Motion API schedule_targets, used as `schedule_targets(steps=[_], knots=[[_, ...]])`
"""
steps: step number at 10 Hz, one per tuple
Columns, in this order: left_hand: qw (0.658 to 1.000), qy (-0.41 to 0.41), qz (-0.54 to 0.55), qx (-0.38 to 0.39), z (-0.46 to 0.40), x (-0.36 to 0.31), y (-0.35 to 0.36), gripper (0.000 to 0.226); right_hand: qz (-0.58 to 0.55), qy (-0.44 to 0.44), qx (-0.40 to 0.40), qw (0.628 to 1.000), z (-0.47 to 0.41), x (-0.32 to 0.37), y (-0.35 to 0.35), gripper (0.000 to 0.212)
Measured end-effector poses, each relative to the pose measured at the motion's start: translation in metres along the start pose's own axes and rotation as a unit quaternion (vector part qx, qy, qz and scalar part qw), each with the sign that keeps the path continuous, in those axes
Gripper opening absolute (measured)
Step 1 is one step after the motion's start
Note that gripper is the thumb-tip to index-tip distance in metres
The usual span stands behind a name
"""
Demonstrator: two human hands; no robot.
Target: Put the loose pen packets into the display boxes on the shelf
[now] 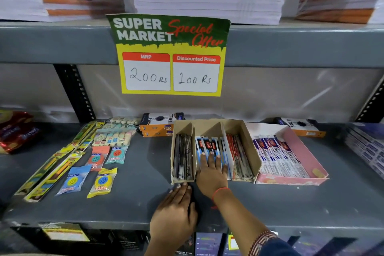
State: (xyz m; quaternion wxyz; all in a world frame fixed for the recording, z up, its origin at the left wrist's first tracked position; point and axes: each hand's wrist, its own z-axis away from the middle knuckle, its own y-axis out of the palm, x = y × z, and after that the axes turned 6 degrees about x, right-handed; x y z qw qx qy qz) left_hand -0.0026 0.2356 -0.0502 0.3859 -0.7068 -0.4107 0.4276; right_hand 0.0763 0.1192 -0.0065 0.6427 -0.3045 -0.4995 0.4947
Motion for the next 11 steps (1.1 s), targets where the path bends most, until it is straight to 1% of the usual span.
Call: schedule_targets(steps=[1,2,3,4,5,6,7,8,9,10,11], knots=[[1.000,0.000,0.001,0.009,0.000,0.001,-0.001,0.045,-0.034,-0.018,-0.011,0.999,0.008,-0.001,-0.008,0.059],[1.000,0.001,0.002,0.017,-0.002,-0.001,-0.004,0.045,-0.111,-0.083,-0.141,0.980,0.026,-0.004,-0.025,0.053],[0.999,-0.004,0.009,0.031,-0.001,-0.001,-0.005,0.046,-0.227,-0.137,-0.350,0.899,0.047,-0.017,-0.051,0.040],[0.999,-0.011,0.006,0.047,0.000,-0.004,-0.006,0.047,-0.214,-0.076,-0.452,0.863,0.046,-0.060,-0.084,0.040],[0.998,-0.028,0.003,0.047,-0.001,-0.004,-0.006,0.048,-0.076,0.095,-0.234,0.965,0.021,-0.124,-0.094,0.044],[0.999,-0.026,-0.018,0.042,-0.002,-0.004,-0.005,0.072,-0.047,0.160,-0.026,0.986,0.007,-0.154,-0.081,0.044],[0.997,-0.020,-0.041,0.065,0.004,-0.008,-0.004,0.080,-0.034,0.120,0.012,0.992,0.014,-0.152,-0.084,0.045],[0.991,-0.033,-0.089,0.095,0.005,-0.004,0.001,0.083,-0.024,0.132,-0.015,0.991,0.017,-0.152,-0.085,0.055],[0.987,-0.044,-0.127,0.083,-0.001,-0.019,-0.005,0.084,-0.023,0.115,-0.010,0.993,0.019,-0.154,-0.086,0.053],[0.996,0.015,-0.080,0.046,0.003,-0.028,-0.004,0.068,-0.035,0.070,-0.081,0.994,0.033,-0.154,-0.087,0.060],[0.981,0.035,-0.167,0.095,0.008,-0.048,-0.020,0.075,0.011,0.019,-0.147,0.989,0.052,-0.153,-0.086,0.062]])
